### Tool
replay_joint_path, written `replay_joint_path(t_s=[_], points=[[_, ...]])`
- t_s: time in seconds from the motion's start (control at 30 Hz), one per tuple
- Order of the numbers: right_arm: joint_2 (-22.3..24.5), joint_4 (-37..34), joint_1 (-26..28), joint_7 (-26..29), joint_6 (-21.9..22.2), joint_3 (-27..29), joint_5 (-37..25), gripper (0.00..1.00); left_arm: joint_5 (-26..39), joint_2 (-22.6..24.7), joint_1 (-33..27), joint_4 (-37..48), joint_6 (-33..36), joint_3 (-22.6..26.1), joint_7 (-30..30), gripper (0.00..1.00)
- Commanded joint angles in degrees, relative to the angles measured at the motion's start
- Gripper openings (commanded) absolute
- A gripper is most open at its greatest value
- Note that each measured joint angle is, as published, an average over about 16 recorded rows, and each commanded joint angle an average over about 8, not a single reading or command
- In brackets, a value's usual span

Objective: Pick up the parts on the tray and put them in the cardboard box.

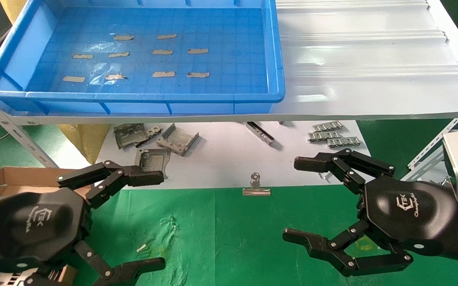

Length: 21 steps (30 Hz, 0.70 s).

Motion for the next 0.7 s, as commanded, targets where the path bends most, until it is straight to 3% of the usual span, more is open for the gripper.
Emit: replay_joint_path(t_s=[0.03,0.7], points=[[0.00,0.00,0.00,0.00,0.00,0.00,0.00,1.00,0.01,0.01,-0.01,0.03,0.01,0.01,0.01,1.00],[0.00,0.00,0.00,0.00,0.00,0.00,0.00,1.00,0.06,0.08,-0.07,0.13,0.02,0.08,0.06,1.00]])
